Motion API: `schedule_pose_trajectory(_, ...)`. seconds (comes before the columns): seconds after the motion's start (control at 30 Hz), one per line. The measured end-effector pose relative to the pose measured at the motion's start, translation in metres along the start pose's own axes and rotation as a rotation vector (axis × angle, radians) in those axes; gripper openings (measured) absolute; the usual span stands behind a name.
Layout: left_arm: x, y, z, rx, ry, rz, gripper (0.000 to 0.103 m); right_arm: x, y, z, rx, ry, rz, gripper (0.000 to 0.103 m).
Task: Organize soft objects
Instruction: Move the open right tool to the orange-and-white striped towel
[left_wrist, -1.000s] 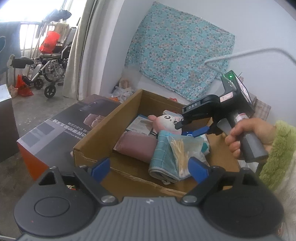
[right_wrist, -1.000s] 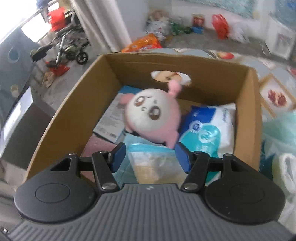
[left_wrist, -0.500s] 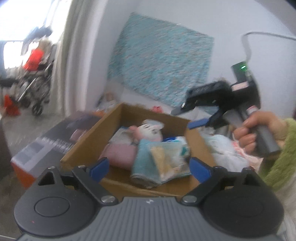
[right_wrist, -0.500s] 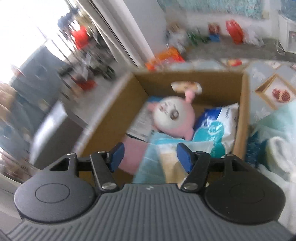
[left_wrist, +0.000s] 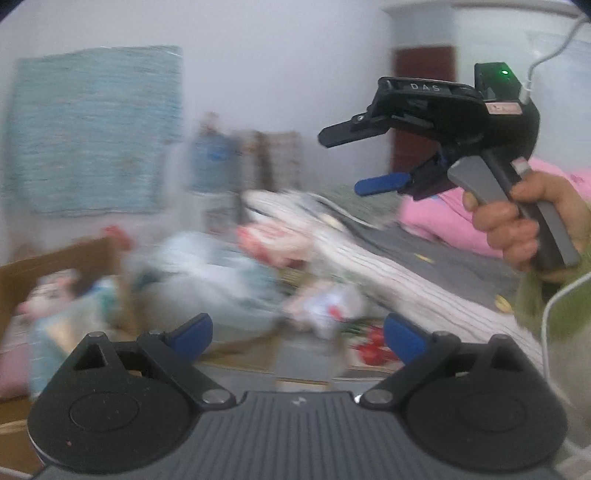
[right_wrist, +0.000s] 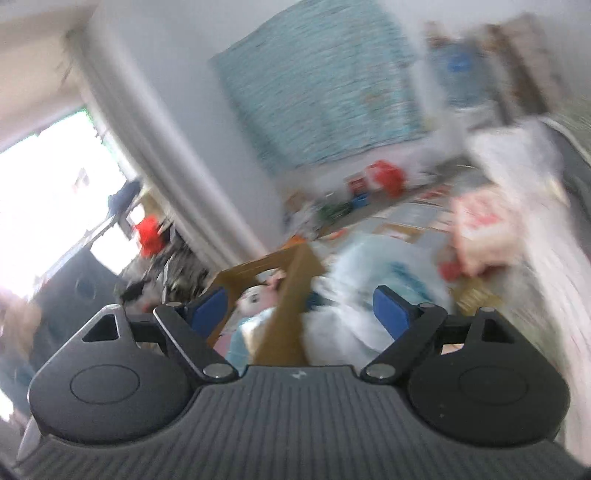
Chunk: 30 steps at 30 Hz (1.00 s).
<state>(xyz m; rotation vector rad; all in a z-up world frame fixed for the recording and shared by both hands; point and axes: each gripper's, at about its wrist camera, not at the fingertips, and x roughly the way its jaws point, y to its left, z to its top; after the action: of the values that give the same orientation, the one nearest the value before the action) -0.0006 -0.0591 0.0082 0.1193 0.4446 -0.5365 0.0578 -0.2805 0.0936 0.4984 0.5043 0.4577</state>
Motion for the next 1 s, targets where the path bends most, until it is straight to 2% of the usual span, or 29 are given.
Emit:
schedule_pose_trajectory(0.13, 0.040, -0.026, -0.004, 0.090, 0.041, -0.035, 0.100, -0.019, -0.045, -0.034, 0.118, -0.049, -0.041, 0.086)
schedule_pose_trajectory(0.27, 0.072, -0.046, -0.009, 0.173, 0.061, 0.009, 0.100, -0.014, -0.082, -0.063, 0.233, -0.087, -0.038, 0.086)
schedule_pose_trajectory(0.33, 0.090, -0.050, -0.009, 0.185, 0.073, 0.017, 0.100, -0.007, -0.097, -0.076, 0.266, -0.086, -0.003, 0.077)
schedule_pose_trajectory(0.37, 0.096, -0.050, -0.007, 0.181, 0.074, 0.015, 0.100, 0.001, -0.103, -0.078, 0.280, -0.078, 0.016, 0.062)
schedule_pose_trajectory(0.4, 0.103, -0.050, -0.006, 0.175, 0.076, 0.013, 0.099, 0.008, -0.108, -0.081, 0.288, -0.064, 0.025, 0.051)
schedule_pose_trajectory(0.47, 0.114, -0.046, -0.004, 0.158, 0.070, 0.001, 0.097, 0.018, -0.113, -0.082, 0.276, -0.056, 0.027, 0.043)
schedule_pose_trajectory(0.5, 0.121, -0.045, -0.003, 0.147, 0.074, -0.005, 0.093, 0.025, -0.116, -0.081, 0.264, -0.051, 0.017, 0.038)
schedule_pose_trajectory(0.6, 0.141, -0.042, 0.000, 0.114, 0.112, -0.022, 0.077, 0.042, -0.127, -0.072, 0.258, -0.055, 0.014, 0.035)
schedule_pose_trajectory(0.67, 0.151, -0.041, 0.000, 0.087, 0.147, -0.040, 0.072, 0.053, -0.134, -0.068, 0.251, -0.044, -0.001, 0.032)
schedule_pose_trajectory(0.77, 0.159, -0.036, -0.004, 0.053, 0.189, -0.072, 0.071, 0.064, -0.141, -0.071, 0.250, 0.001, -0.021, 0.029)
schedule_pose_trajectory(0.83, 0.160, -0.033, -0.006, 0.045, 0.207, -0.080, 0.071, 0.060, -0.145, -0.076, 0.261, -0.003, 0.004, 0.028)
schedule_pose_trajectory(1.0, 0.155, -0.024, -0.013, 0.024, 0.237, -0.109, 0.071, 0.054, -0.149, -0.096, 0.290, 0.080, -0.018, 0.028)
